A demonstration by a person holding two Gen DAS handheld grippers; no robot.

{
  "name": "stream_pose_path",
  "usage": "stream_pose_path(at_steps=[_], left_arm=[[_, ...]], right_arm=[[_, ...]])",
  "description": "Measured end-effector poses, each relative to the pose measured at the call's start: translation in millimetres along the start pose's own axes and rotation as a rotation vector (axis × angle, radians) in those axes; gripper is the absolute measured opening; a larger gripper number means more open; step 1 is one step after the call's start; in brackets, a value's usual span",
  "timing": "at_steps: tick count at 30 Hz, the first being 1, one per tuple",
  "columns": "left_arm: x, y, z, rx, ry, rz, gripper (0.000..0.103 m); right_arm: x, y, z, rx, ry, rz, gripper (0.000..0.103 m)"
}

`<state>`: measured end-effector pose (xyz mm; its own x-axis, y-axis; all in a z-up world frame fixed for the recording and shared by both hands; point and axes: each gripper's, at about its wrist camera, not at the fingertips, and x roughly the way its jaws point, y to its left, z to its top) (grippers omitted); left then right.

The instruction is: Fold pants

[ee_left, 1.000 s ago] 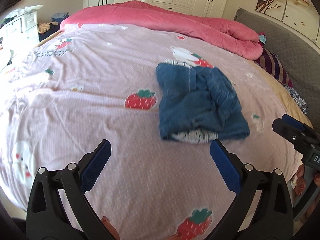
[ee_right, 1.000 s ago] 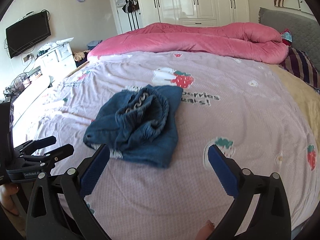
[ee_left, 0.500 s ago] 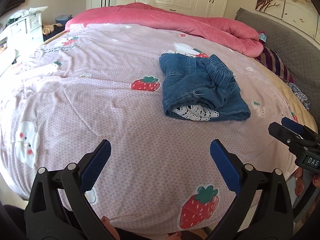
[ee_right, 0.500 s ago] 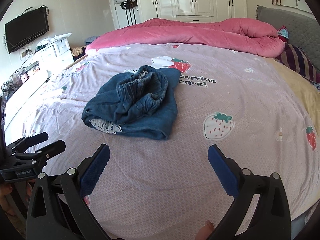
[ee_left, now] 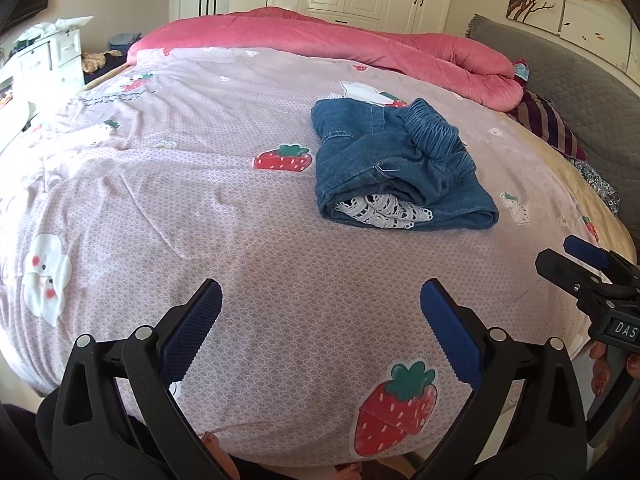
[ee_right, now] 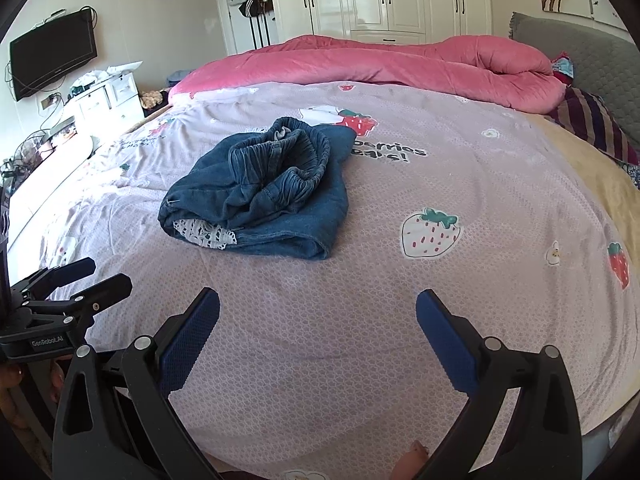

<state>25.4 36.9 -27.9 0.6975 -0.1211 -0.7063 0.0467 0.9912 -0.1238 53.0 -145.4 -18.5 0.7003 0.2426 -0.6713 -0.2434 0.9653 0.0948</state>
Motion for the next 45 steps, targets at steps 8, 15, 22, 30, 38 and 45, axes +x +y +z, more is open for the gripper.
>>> stream_pose_path(at_steps=[8,15,22,30,38,45], left_arm=[[-1.4,-1.1,-0.5,0.011,-0.002,0.011,0.093],[-1.0,-0.5,0.1,0.004,-0.002,0.019,0.093],[0.0,-0.4,0.4,0.008,0.003,0.027,0.093],[0.5,-0.8,0.8,0.012,0.007,0.037,0.093],[1.9,0.2,0.1,0.010,0.016,0.044,0.093],[2.0,0.9,-0.1,0.008,0.016,0.048,0.093]], right_arm=[[-0.3,1.1,1.1,0.002,-0.002,-0.004,0.098],[0.0,0.9,2.3,0.003,-0.002,-0.009,0.098],[0.1,0.0,2.9,0.006,-0.001,-0.013,0.098],[-0.8,-1.5,3.5,0.005,-0.005,-0.018,0.098],[-1.3,-1.2,3.5,0.004,-0.006,-0.021,0.098],[-1.8,-1.9,3.3,0.005,-0.006,-0.024,0.098]])
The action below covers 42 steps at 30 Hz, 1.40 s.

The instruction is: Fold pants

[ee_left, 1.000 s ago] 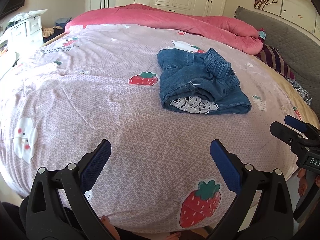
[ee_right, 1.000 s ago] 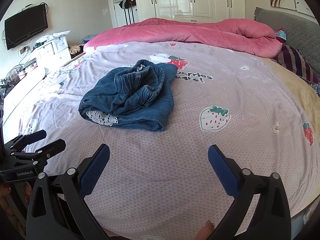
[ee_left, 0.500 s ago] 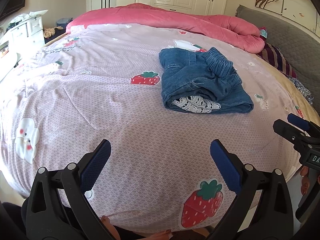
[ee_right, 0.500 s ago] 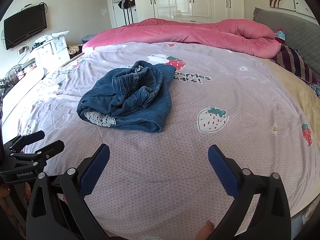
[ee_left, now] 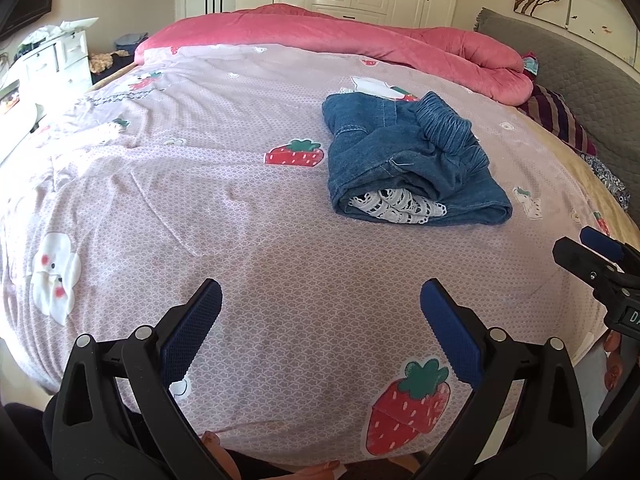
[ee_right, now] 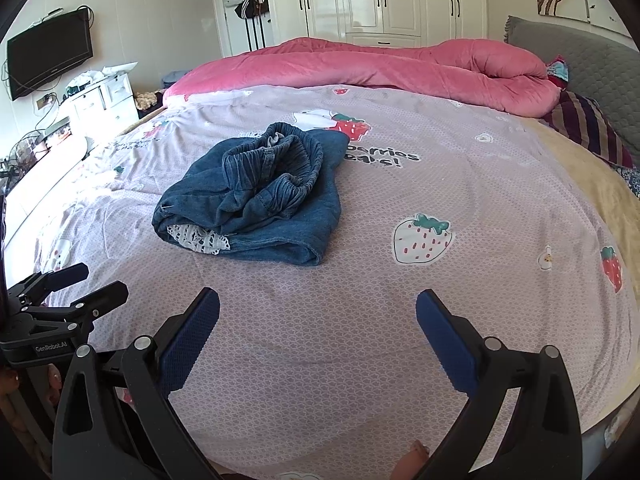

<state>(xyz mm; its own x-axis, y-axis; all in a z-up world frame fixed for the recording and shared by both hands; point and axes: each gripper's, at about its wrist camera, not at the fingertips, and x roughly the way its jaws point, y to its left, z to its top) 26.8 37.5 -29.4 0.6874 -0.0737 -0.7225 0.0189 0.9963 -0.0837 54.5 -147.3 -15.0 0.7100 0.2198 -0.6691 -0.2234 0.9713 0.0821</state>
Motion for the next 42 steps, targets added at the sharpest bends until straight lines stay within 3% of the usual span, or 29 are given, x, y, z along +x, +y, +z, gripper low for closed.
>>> stream_pose_path(at_steps=[42], left_arm=[[0.4,0.6,0.1,0.008,0.009,0.037,0.093]], right_arm=[[-0.3,1.3,-2.7,-0.008,0.002,-0.013,0.098]])
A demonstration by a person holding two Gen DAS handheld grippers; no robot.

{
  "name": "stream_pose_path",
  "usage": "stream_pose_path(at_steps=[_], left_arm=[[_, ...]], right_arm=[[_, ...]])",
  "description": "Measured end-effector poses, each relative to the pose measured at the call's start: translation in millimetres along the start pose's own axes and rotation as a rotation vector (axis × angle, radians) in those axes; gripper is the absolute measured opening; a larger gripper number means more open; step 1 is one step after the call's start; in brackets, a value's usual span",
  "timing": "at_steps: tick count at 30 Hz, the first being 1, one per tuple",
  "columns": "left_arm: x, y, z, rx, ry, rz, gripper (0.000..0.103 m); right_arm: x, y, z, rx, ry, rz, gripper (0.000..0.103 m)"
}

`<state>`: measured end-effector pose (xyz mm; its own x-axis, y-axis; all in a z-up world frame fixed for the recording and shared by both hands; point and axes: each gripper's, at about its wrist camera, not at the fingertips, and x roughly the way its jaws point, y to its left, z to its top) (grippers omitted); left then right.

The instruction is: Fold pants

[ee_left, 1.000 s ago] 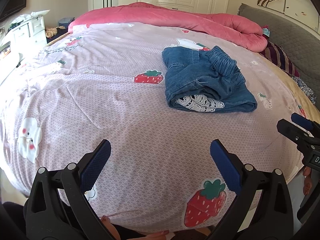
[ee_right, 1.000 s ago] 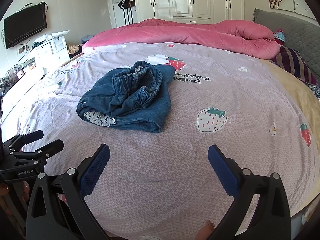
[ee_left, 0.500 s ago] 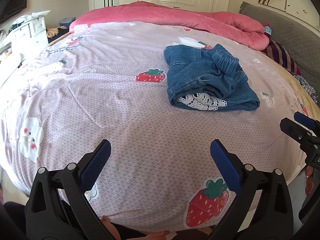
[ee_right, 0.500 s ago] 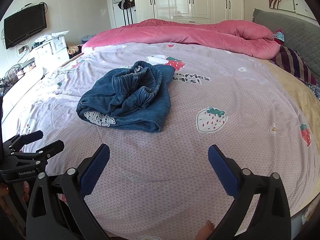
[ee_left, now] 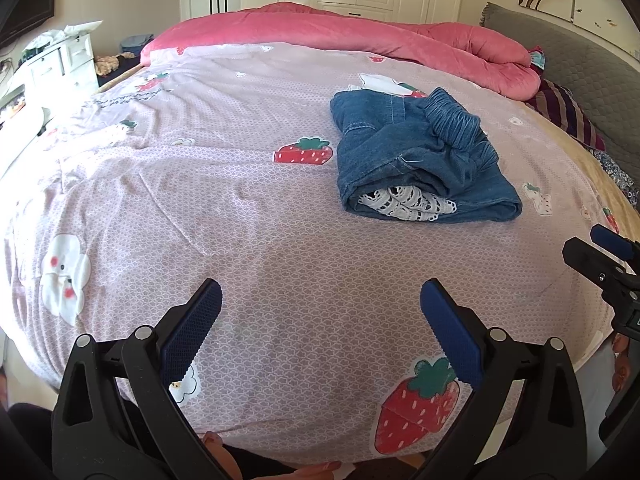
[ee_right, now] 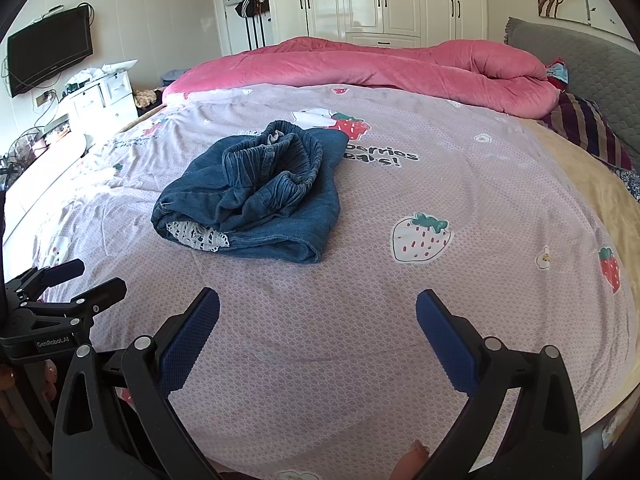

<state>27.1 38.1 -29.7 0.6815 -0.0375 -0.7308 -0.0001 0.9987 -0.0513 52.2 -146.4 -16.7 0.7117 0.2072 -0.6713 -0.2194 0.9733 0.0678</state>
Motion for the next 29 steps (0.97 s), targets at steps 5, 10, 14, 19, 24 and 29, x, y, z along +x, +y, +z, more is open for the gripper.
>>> stream_pose_path(at_steps=[5,10,14,19,24,29], left_arm=[[-1,-1,0,0.003,-0.001,-0.001,0.093],[-2,1,1,-0.010,-0.007,0.000,0.093],[-3,1,3,-0.010,-0.014,0.032,0.093],[-7,10,11,-0.035,-0.051,0.049,0.093],[4,44,35,-0.118,-0.033,0.083,0.094],[48,131,73,-0.184,0.039,0.238,0.094]], right_arm=[[1,0,0,0.001,0.003,-0.003,0.098],[1,-1,-1,0.000,0.003,-0.007,0.098],[1,-4,-1,0.006,0.005,-0.014,0.098],[5,-17,-3,0.027,0.014,-0.034,0.098],[13,-56,1,0.089,0.013,-0.087,0.098],[35,-159,27,0.189,0.035,-0.297,0.098]])
